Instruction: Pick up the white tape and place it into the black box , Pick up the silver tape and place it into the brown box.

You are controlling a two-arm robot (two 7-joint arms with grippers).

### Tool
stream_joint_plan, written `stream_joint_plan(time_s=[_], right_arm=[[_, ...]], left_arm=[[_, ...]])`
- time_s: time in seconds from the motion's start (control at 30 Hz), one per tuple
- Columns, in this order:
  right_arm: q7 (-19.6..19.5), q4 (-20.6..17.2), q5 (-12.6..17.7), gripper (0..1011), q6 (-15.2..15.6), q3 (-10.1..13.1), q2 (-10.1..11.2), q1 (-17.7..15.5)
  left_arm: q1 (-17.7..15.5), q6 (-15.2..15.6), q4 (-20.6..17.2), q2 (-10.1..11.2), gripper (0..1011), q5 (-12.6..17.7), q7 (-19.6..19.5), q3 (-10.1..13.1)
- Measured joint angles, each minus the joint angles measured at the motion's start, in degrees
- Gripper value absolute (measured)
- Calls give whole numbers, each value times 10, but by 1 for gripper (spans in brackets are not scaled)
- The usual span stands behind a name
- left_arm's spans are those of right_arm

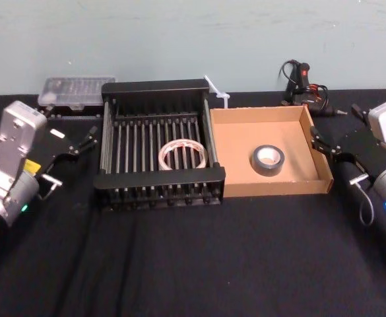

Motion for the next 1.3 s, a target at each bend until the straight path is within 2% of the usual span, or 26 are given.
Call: stream_joint_plan(time_s=[1.3], right_arm=[[0,0,0,1002,0,0,0,0]], left_arm=[[0,0,0,0,1001,0,0,0]])
